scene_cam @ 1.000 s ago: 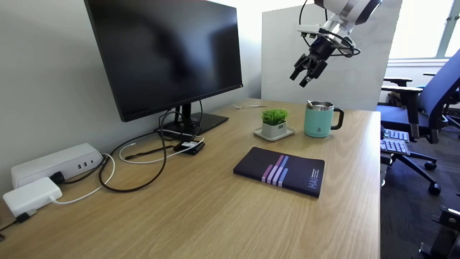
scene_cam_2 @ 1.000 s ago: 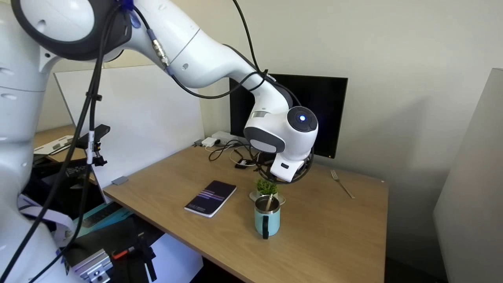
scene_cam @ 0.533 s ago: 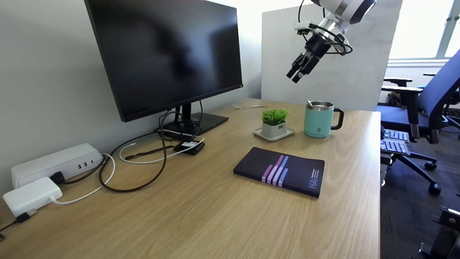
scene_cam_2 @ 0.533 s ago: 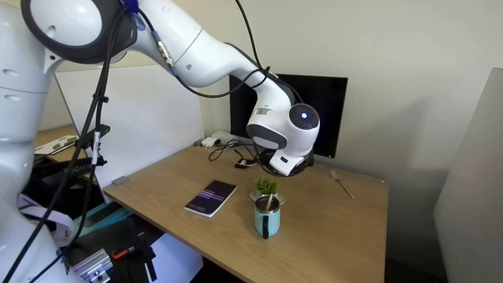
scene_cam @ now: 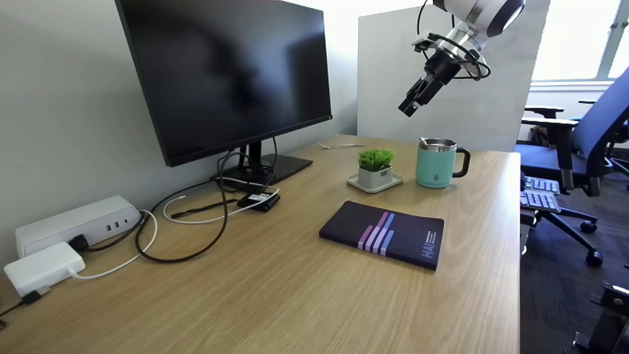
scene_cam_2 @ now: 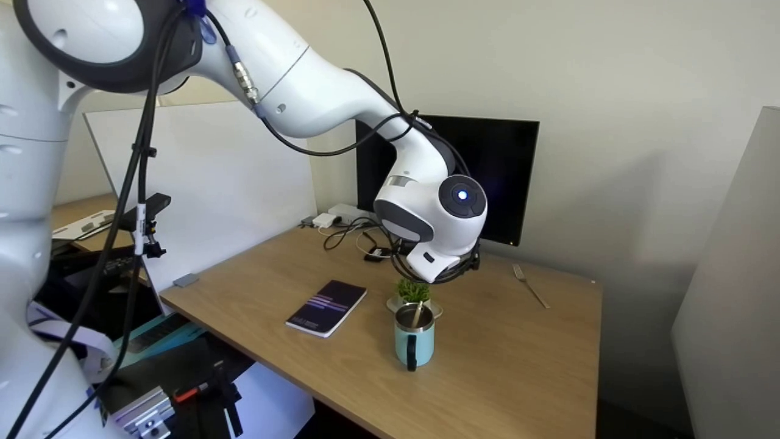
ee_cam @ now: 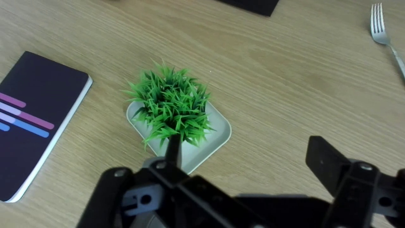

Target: Take the pen from the cup and put it on the table

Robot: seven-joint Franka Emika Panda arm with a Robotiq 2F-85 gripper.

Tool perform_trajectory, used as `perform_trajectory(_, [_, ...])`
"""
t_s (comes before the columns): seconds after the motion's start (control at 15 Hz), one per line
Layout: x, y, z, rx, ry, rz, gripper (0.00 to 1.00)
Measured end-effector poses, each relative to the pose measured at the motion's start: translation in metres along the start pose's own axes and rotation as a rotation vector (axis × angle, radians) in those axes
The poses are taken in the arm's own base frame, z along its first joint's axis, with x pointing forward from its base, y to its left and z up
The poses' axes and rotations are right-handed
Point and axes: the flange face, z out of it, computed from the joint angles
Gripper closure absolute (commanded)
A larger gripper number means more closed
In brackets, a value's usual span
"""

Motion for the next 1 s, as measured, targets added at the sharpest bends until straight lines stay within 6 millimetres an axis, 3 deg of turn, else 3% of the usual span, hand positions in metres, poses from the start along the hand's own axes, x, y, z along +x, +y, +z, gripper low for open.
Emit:
perform_trajectory(0.6, [0.011,0.047,-0.025,-0.003,-0.03,0.083,0.0])
perform_trajectory(1.0, [0.035,0.073,-0.02,-0.006,-0.018,0.147,0.0])
